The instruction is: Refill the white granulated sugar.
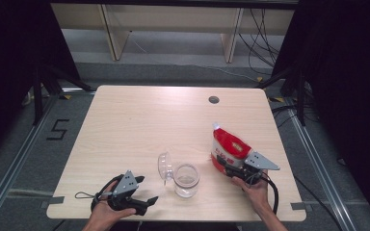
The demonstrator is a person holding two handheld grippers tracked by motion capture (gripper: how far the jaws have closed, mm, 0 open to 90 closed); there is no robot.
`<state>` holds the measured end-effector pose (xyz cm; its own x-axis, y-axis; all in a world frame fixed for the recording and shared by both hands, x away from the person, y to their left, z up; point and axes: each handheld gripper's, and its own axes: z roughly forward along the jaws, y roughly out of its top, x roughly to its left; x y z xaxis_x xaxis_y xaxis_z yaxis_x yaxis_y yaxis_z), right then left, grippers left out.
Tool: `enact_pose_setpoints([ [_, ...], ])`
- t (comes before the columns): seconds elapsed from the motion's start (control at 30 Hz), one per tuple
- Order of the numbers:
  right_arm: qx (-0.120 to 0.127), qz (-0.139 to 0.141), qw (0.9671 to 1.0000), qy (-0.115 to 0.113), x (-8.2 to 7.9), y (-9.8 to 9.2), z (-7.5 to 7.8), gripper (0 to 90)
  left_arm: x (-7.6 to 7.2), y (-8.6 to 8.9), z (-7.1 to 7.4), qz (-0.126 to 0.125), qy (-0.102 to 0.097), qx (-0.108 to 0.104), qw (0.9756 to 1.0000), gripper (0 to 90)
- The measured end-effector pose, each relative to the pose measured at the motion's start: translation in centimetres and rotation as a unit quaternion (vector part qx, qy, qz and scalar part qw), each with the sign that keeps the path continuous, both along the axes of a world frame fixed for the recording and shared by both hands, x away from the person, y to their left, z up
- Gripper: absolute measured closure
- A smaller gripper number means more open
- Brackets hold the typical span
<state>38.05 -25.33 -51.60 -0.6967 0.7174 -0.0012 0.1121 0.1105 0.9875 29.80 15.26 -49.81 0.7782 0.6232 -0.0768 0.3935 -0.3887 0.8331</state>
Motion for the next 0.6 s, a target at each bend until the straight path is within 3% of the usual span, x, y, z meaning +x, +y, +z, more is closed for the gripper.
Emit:
enact_pose_setpoints([
  [0.03, -0.003, 0.001, 0.9998, 0.018, -0.23, -0.02, 0.06, 44.5, 0.03, 0.02, -0.01, -0.001, -0.001, 0.001, 1.0000, 15.4],
  [0.13, 0.008, 0.006, 0.9998, 0.018, -0.22, 0.11, 0.02, 44.6, 0.04, -0.01, 0.03, -0.004, -0.001, 0.001, 1.0000, 15.4],
  [0.17, -0.003, 0.002, 0.9998, 0.020, -0.25, 0.03, 0.06, 44.8, 0.02, -0.02, 0.04, -0.003, -0.001, 0.001, 1.0000, 15.4],
  [0.2, 0.002, 0.002, 1.0000, -0.005, -0.01, 0.04, 0.06, 45.1, 0.02, -0.02, 0.04, -0.003, -0.001, 0.001, 1.0000, 15.4],
  [0.23, 0.004, 0.007, 0.9999, 0.010, -0.13, 0.08, 0.12, 45.5, 0.06, -0.05, -0.03, -0.001, -0.002, -0.007, 1.0000, 15.4],
  [0.3, 0.003, -0.005, 0.9999, 0.014, -0.28, 0.15, 0.14, 45.9, 0.06, -0.01, -0.02, -0.001, -0.003, -0.006, 1.0000, 15.4],
  [0.33, -0.002, -0.007, 0.9995, 0.031, -0.53, 0.14, 0.21, 46.1, 0.00, 0.05, 0.09, -0.002, -0.001, -0.001, 1.0000, 15.4],
  [0.4, -0.008, -0.007, 0.9995, 0.031, -0.58, 0.06, 0.32, 46.8, -0.01, 0.06, 0.14, -0.003, -0.001, -0.001, 1.0000, 15.4],
  [0.43, -0.007, -0.003, 0.9998, 0.019, -0.46, 0.08, 0.29, 47.0, 0.04, 0.19, 0.23, -0.003, -0.005, 0.013, 0.9999, 15.4],
  [0.47, -0.010, 0.008, 0.9998, 0.016, -0.34, 0.00, 0.34, 47.1, -0.04, 0.07, 0.21, -0.003, -0.005, 0.001, 1.0000, 15.4],
  [0.5, -0.013, 0.015, 0.9997, 0.014, -0.37, -0.17, 0.36, 47.3, 0.07, 0.13, 0.24, -0.011, -0.012, 0.005, 0.9999, 15.4],
  [0.57, -0.013, 0.022, 0.9994, 0.023, -0.59, -0.27, 0.69, 47.8, 0.05, 0.19, 0.31, -0.011, -0.017, 0.019, 0.9996, 15.4],
  [0.6, -0.025, 0.007, 0.9996, 0.007, -0.50, -0.35, 0.71, 48.0, 0.07, 0.18, 0.30, -0.013, -0.013, 0.015, 0.9997, 15.4],
])
